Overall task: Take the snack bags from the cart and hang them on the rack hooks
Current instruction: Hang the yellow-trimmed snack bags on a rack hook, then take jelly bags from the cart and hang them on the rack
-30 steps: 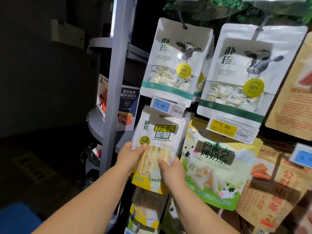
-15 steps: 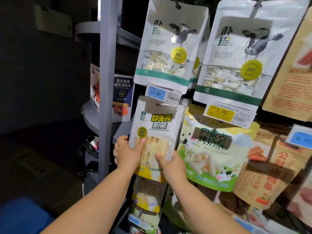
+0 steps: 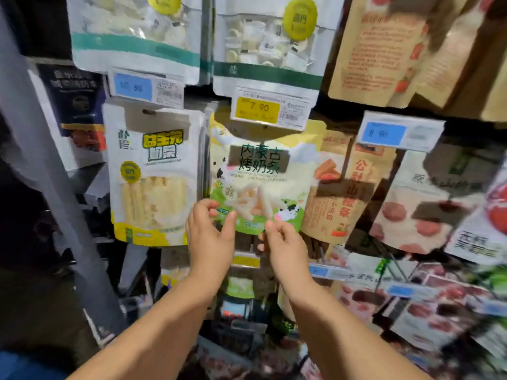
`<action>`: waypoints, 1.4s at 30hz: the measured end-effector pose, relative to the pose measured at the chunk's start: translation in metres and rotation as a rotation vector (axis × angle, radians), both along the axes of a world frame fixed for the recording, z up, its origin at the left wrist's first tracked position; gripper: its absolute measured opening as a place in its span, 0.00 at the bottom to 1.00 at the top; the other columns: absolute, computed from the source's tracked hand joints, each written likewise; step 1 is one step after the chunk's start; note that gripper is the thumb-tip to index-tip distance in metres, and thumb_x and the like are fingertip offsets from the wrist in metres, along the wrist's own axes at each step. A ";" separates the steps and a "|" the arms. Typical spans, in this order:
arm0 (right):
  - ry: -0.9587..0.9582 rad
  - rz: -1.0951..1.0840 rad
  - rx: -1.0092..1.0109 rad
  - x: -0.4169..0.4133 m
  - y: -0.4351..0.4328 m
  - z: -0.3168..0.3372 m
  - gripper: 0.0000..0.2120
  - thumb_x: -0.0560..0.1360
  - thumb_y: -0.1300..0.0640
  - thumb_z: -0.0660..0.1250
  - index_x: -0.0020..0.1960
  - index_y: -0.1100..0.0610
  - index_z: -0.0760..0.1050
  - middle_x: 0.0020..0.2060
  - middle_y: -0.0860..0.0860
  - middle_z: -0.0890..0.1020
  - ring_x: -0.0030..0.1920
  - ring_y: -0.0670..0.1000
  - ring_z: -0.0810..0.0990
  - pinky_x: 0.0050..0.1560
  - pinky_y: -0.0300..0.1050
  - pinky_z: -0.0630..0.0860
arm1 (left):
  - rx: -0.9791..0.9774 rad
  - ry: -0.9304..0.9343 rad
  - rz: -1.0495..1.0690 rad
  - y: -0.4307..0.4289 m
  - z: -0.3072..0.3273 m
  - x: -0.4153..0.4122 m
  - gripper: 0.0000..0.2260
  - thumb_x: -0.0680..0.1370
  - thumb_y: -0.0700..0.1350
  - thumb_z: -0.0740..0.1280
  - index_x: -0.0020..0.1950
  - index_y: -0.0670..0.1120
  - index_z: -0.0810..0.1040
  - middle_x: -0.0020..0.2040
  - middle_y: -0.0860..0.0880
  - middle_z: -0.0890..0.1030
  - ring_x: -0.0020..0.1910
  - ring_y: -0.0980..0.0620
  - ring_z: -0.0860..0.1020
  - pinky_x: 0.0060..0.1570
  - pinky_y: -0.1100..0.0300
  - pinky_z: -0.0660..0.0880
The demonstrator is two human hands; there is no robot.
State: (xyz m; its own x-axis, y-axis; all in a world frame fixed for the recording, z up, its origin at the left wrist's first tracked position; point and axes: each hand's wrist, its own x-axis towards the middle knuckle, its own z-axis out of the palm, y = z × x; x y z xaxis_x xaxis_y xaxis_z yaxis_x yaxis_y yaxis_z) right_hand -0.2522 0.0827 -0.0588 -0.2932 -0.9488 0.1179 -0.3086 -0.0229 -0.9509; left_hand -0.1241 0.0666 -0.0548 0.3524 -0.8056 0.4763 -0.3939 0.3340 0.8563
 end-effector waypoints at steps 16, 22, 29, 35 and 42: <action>0.165 -0.718 0.273 -0.403 0.211 -0.079 0.14 0.82 0.47 0.57 0.50 0.54 0.76 0.45 0.54 0.79 0.48 0.56 0.77 0.41 0.46 0.64 | 0.291 -0.324 -0.985 0.126 -0.087 -0.421 0.07 0.77 0.47 0.67 0.42 0.53 0.69 0.33 0.54 0.68 0.37 0.47 0.71 0.40 0.53 0.68; 0.102 -0.880 0.377 -0.547 0.329 -0.114 0.15 0.80 0.47 0.60 0.40 0.54 0.73 0.36 0.53 0.78 0.40 0.57 0.77 0.41 0.50 0.71 | 0.430 -0.449 -1.296 0.217 -0.122 -0.584 0.12 0.71 0.56 0.67 0.44 0.48 0.73 0.37 0.49 0.75 0.39 0.45 0.76 0.42 0.51 0.72; 0.040 -0.986 0.586 -0.650 0.456 -0.162 0.14 0.80 0.44 0.60 0.46 0.55 0.74 0.42 0.53 0.82 0.43 0.54 0.81 0.40 0.44 0.72 | 0.361 -0.935 -1.536 0.300 -0.161 -0.702 0.10 0.78 0.53 0.64 0.50 0.47 0.74 0.45 0.48 0.78 0.46 0.47 0.77 0.48 0.53 0.74; -0.017 -1.108 0.686 -0.667 0.520 -0.190 0.09 0.78 0.49 0.63 0.49 0.54 0.75 0.42 0.51 0.80 0.46 0.55 0.78 0.44 0.45 0.73 | 0.036 -1.530 -1.637 0.303 -0.186 -0.735 0.15 0.81 0.59 0.57 0.54 0.49 0.75 0.52 0.48 0.79 0.52 0.45 0.76 0.50 0.52 0.70; 0.173 -1.034 0.769 -0.676 0.522 -0.197 0.15 0.75 0.45 0.67 0.53 0.55 0.77 0.48 0.51 0.81 0.49 0.54 0.79 0.52 0.51 0.76 | -0.013 -1.739 -1.712 0.293 -0.202 -0.751 0.21 0.81 0.63 0.48 0.60 0.55 0.74 0.53 0.51 0.80 0.52 0.47 0.77 0.51 0.51 0.74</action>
State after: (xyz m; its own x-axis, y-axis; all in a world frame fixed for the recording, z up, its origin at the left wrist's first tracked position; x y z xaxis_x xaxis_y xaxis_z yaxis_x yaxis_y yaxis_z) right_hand -0.9284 0.6050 -0.2561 -0.9609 -0.1342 -0.2423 0.0255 0.8280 -0.5601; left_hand -0.8753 0.3592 -0.2572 -0.8551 0.1588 -0.4936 0.0666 0.9777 0.1991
